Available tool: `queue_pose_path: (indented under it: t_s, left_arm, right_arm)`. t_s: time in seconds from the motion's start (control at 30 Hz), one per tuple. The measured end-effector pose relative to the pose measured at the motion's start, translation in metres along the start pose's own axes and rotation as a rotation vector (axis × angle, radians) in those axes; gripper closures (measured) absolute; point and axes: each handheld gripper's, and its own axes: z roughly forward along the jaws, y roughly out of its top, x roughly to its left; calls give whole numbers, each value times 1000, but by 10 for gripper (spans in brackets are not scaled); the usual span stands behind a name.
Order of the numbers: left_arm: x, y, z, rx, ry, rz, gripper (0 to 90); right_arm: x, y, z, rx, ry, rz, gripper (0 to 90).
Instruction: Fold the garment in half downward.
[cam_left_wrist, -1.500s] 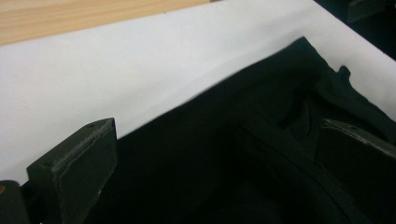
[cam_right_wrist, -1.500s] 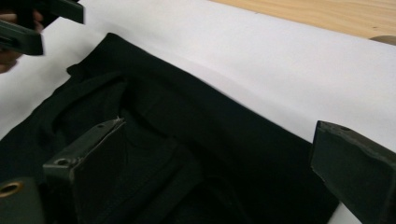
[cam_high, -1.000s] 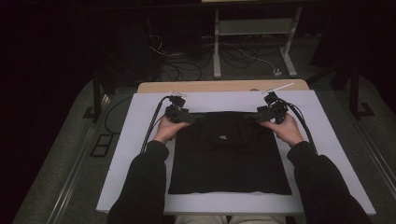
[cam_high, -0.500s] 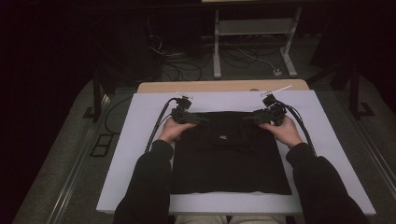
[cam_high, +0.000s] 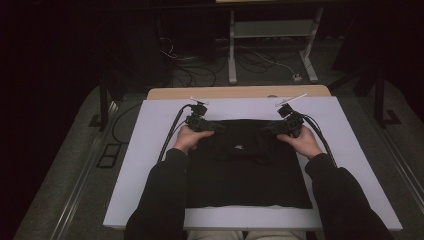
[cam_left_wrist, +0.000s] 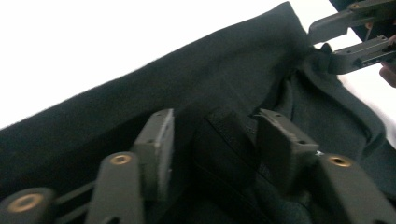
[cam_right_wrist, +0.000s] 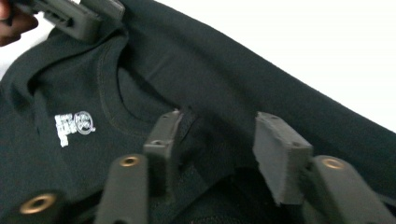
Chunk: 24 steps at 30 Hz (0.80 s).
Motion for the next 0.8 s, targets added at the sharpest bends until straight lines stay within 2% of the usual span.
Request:
queue_pose_path:
  t_s: [0.1, 0.13, 0.17, 0.2, 0.23, 0.33, 0.43, 0.53, 0.67, 0.8]
  left_arm:
    - [-1, -1, 1, 6, -1, 10, 608]
    - [-3, -1, 2, 10, 28, 36, 637]
    - [-4, -1, 2, 12, 32, 46, 680]
    - [-4, -2, 3, 10, 4, 45, 702]
    - [-4, -2, 3, 15, -4, 48, 738]
    - [-8, -3, 6, 33, -10, 75, 824]
    - [-10, -2, 5, 31, -12, 84, 843]
    - [-13, -1, 2, 18, -14, 75, 846]
    - [-15, -1, -7, -44, 3, 87, 849]
    - [-17, -1, -15, -72, 6, 96, 852]
  right_arm:
    - [1, -2, 1, 16, 3, -18, 602]
    - [2, -2, 2, 20, 0, -22, 640]
    - [3, -2, 2, 22, -1, -25, 674]
    - [3, -2, 1, 18, 1, -23, 704]
    - [4, -2, 1, 18, 3, -28, 740]
    - [6, -3, 1, 31, 6, -42, 823]
    - [7, -5, 0, 40, -3, -52, 846]
    - [8, -6, -4, 33, -5, -56, 858]
    - [10, -7, -10, 21, 17, -45, 861]
    - [12, -8, -17, 0, 21, -43, 862]
